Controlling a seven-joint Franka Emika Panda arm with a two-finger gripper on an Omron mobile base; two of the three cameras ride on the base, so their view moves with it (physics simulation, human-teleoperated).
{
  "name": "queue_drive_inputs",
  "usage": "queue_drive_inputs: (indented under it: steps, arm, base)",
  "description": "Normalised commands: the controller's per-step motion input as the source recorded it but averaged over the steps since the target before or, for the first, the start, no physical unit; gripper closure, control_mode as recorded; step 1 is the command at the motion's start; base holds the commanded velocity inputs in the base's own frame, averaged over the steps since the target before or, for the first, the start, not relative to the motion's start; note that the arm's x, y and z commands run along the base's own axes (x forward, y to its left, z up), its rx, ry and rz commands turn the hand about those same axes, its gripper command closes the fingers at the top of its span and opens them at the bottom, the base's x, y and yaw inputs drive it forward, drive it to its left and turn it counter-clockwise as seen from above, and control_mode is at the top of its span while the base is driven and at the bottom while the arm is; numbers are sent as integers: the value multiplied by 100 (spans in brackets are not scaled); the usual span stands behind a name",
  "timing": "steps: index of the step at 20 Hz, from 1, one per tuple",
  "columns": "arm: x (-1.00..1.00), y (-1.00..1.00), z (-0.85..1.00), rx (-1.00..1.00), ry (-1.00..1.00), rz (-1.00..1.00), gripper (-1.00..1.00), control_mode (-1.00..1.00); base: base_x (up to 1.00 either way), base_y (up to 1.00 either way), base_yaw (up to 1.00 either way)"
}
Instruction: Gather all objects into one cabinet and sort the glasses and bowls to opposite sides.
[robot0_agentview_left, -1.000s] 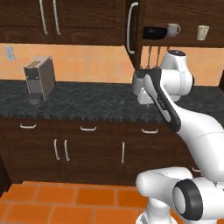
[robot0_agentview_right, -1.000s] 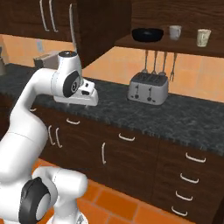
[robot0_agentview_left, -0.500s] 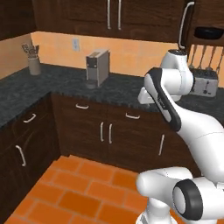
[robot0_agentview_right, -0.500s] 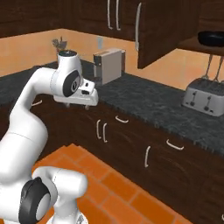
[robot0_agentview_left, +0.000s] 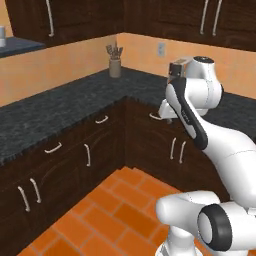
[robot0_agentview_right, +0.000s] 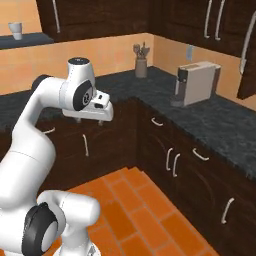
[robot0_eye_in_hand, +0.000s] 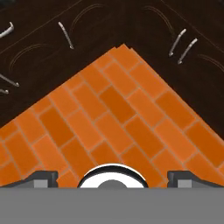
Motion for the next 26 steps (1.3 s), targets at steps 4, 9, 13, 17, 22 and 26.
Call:
queue_drive_inputs:
  steps: [4, 9, 13, 17, 22, 26]
  arm:
    - [0, 0, 0, 0, 0, 0, -100, 100]
    - [0, 0, 0, 0, 0, 0, -100, 100]
    - [0, 0, 0, 0, 0, 0, -100, 100]
    - [0, 0, 0, 0, 0, 0, -100, 100]
    - [0, 0, 0, 0, 0, 0, -100, 100]
    - [0, 0, 0, 0, 0, 0, -100, 100]
  base:
    - [-28, 66, 56]
    - [-29, 65, 55]
    - [-28, 62, 55]
    - [-28, 65, 53]
    - [-26, 56, 53]
    - [-25, 55, 54]
